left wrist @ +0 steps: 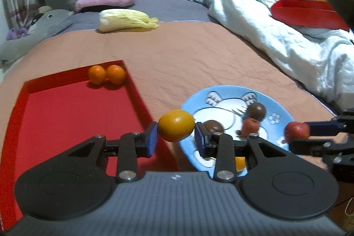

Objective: Organize fruits
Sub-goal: 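Carry the held orange and red tomato over to the blue plate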

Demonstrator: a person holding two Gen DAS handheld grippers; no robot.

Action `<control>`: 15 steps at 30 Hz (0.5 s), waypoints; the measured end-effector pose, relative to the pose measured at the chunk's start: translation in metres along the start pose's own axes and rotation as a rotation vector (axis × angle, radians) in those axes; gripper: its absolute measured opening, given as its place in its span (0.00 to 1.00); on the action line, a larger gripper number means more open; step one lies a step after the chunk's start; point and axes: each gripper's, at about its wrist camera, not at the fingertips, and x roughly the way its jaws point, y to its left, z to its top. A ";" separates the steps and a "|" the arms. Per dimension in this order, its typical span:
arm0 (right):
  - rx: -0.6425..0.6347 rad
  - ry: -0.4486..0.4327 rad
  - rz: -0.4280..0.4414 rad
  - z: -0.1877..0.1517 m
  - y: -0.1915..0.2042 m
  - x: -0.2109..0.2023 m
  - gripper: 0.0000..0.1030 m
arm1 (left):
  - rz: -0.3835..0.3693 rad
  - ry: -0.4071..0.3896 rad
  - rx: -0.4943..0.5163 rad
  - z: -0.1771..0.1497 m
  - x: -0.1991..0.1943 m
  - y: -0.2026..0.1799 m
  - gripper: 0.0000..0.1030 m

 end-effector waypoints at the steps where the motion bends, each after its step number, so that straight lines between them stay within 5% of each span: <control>1: 0.002 0.002 0.001 -0.003 -0.001 0.001 0.36 | -0.011 0.000 -0.002 0.001 0.002 -0.003 0.40; 15: 0.009 0.034 0.031 -0.018 -0.005 0.023 0.36 | -0.076 0.017 0.000 0.025 0.039 -0.030 0.40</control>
